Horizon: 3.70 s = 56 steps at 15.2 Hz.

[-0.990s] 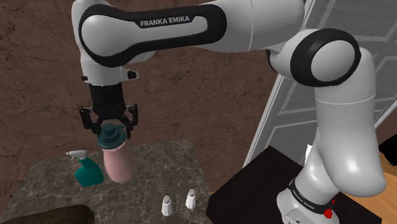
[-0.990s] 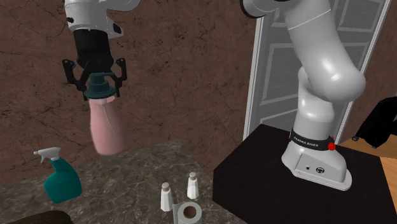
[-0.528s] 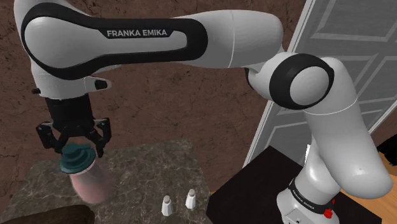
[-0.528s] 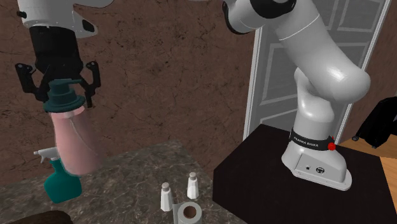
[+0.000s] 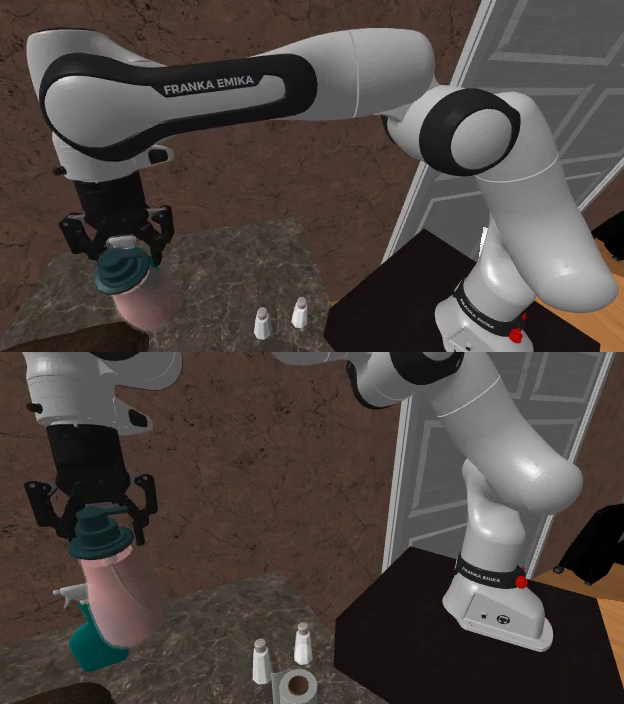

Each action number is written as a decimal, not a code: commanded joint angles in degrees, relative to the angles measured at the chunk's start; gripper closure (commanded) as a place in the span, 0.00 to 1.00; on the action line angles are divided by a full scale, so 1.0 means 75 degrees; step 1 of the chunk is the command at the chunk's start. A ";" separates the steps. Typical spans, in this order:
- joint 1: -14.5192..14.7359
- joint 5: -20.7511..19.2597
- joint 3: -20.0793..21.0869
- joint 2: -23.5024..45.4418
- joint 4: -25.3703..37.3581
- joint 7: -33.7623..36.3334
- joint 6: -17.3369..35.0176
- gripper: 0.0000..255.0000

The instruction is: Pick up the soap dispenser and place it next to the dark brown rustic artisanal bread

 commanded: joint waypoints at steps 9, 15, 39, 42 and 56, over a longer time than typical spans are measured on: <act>-0.0061 -0.0013 -0.0033 0.0116 -0.0846 -0.0113 0.0951 1.00; -0.0073 -0.0038 -0.0063 0.0274 -0.1208 -0.0175 0.1458 1.00; 0.0020 -0.0213 -0.0248 0.1428 -0.1772 -0.0382 0.3137 1.00; 0.0044 -0.0238 -0.0277 0.1625 -0.1747 -0.0406 0.3307 1.00; 0.0084 -0.0276 -0.0323 0.1945 -0.1679 -0.0444 0.3554 0.00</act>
